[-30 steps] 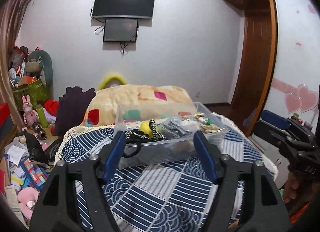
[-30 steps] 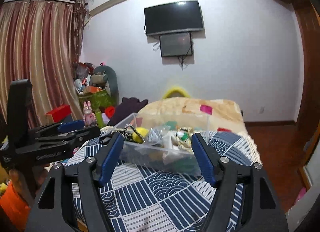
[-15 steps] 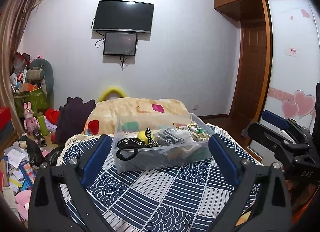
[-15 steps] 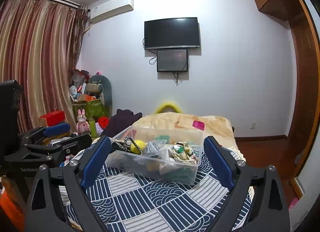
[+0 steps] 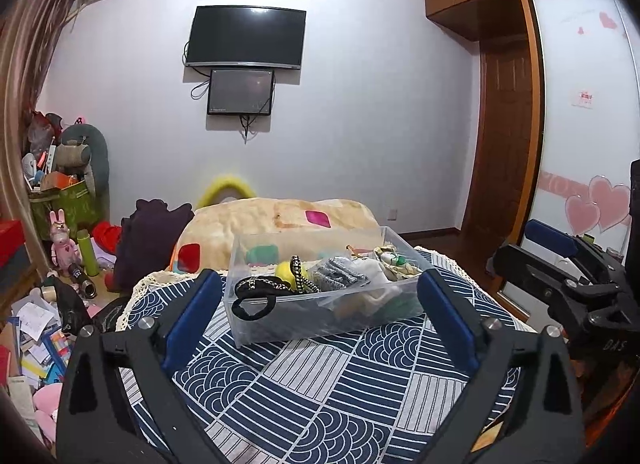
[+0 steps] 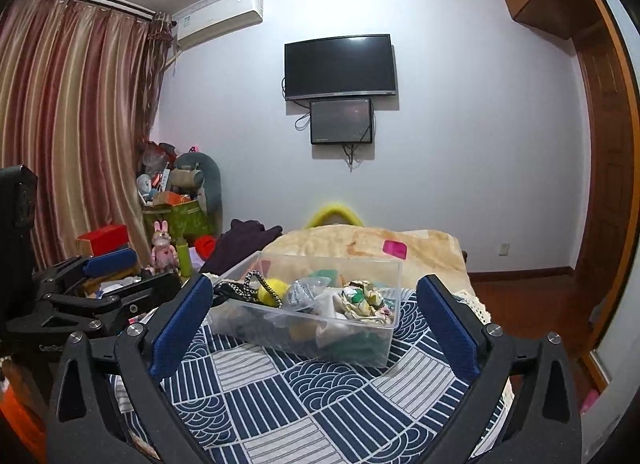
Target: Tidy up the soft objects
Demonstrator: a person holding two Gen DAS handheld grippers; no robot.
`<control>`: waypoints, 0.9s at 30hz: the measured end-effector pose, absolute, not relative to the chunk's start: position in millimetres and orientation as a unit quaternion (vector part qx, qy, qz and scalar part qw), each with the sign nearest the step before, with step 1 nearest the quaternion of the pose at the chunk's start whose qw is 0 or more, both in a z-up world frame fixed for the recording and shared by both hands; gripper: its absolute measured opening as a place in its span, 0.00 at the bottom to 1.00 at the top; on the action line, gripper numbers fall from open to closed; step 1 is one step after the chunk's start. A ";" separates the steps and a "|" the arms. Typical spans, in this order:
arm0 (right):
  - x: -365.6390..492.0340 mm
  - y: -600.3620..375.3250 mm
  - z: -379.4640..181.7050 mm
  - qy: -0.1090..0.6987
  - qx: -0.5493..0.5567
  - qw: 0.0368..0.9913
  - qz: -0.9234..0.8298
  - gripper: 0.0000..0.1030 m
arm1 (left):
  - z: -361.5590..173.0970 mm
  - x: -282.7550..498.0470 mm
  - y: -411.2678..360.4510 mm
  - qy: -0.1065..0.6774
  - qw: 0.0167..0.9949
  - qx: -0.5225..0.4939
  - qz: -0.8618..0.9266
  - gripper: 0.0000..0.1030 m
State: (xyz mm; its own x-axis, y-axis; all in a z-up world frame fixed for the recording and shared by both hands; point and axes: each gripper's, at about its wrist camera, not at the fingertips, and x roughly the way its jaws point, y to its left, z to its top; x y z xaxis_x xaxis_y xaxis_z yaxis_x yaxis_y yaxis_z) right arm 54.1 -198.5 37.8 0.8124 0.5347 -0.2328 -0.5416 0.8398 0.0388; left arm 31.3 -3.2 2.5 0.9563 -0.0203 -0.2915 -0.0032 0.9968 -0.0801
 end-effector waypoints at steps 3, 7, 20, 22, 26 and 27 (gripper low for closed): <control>53.7 -198.6 38.0 0.118 -0.014 0.952 0.283 0.99 | 2.8 30.8 -3.6 0.146 0.989 -0.040 -0.003 0.97; 53.4 -198.5 38.6 0.119 -0.014 0.952 0.283 0.99 | 2.9 29.5 -3.5 0.143 0.989 -0.038 -0.001 0.99; 51.0 -198.2 39.0 0.118 -0.013 0.952 0.283 0.99 | 4.9 27.9 -5.8 0.138 0.990 -0.037 0.001 0.99; 50.2 -197.9 39.8 0.118 -0.013 0.952 0.283 0.99 | 5.5 27.4 -5.2 0.138 0.990 -0.037 0.001 1.00; 49.9 -197.8 39.2 0.118 -0.012 0.952 0.284 0.99 | 6.1 26.6 -5.0 0.138 0.990 -0.037 0.000 1.00; 49.4 -197.8 39.6 0.118 -0.012 0.952 0.283 0.99 | 6.4 26.5 -5.0 0.138 0.990 -0.038 -0.001 1.00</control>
State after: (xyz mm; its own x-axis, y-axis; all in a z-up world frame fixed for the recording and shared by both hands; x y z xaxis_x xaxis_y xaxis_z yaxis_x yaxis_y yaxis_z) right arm 49.4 -197.8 39.6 0.8115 0.5364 -0.2319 -0.5423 0.8391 0.0432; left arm 26.5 -5.0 6.4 0.9617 -0.0127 -0.2739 -0.0082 0.9971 -0.0751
